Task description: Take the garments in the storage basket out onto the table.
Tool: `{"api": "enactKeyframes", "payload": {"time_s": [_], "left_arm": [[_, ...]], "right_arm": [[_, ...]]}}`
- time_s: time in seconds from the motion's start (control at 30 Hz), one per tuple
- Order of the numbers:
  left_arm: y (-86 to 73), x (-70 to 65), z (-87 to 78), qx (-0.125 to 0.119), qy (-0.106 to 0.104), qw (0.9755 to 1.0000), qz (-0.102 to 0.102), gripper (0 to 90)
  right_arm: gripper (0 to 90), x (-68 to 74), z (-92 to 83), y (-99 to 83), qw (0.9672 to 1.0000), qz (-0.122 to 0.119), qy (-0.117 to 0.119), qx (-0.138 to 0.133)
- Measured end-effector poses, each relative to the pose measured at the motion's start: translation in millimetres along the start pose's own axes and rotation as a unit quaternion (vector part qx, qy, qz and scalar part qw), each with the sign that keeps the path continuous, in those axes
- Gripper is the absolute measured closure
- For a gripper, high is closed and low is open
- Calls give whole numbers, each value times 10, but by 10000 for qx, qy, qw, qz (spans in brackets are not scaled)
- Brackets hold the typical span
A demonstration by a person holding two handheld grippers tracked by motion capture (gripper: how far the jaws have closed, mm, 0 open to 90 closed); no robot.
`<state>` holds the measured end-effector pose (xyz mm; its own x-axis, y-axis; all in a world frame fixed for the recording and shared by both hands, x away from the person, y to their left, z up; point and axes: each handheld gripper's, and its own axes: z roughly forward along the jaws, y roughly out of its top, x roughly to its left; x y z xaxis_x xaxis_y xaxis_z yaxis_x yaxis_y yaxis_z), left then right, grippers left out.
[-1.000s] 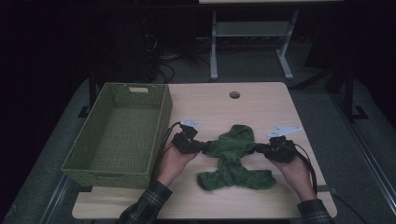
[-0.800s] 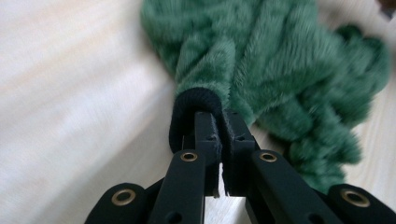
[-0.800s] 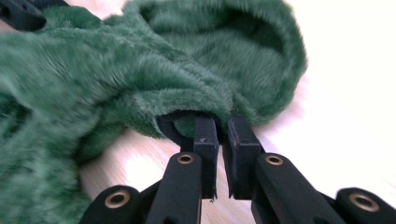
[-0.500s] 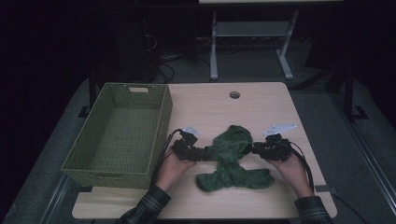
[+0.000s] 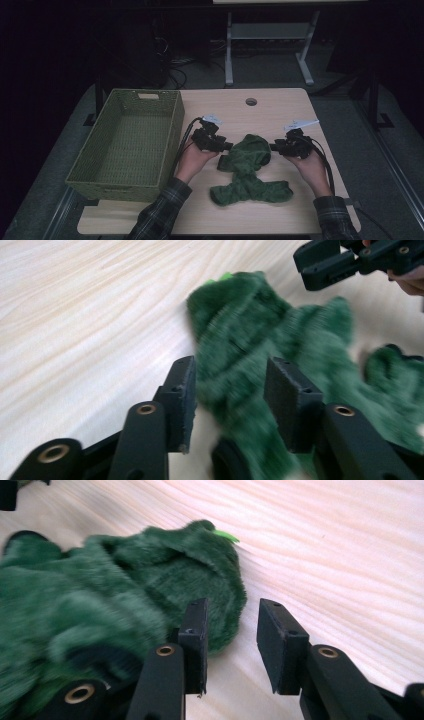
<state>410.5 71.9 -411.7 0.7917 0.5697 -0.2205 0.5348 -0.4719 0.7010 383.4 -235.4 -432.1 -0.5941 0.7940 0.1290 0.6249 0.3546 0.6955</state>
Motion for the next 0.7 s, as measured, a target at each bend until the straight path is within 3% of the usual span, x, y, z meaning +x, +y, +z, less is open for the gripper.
{"api": "enactKeyframes", "payload": {"time_s": [0.27, 0.3, 0.53, 0.67, 0.7], "left_arm": [[34, 148, 328, 251, -99, 9996, -96, 495], [28, 165, 402, 380, -107, 9992, -36, 489], [-4, 182, 559, 562, -201, 9982, 56, 474], [-27, 182, 631, 699, -202, 9973, 132, 484], [-25, 178, 637, 667, -197, 9975, 94, 523]], "right_arm": [[595, -36, 246, -43, 9995, 177, 106, 231], [591, -29, 269, -54, 9993, 207, 116, 285], [592, 16, 341, -124, 9990, 115, 79, 426], [654, 44, 348, -118, 9989, 52, 72, 454], [742, 62, 353, -120, 9989, 9, 102, 452]]}}
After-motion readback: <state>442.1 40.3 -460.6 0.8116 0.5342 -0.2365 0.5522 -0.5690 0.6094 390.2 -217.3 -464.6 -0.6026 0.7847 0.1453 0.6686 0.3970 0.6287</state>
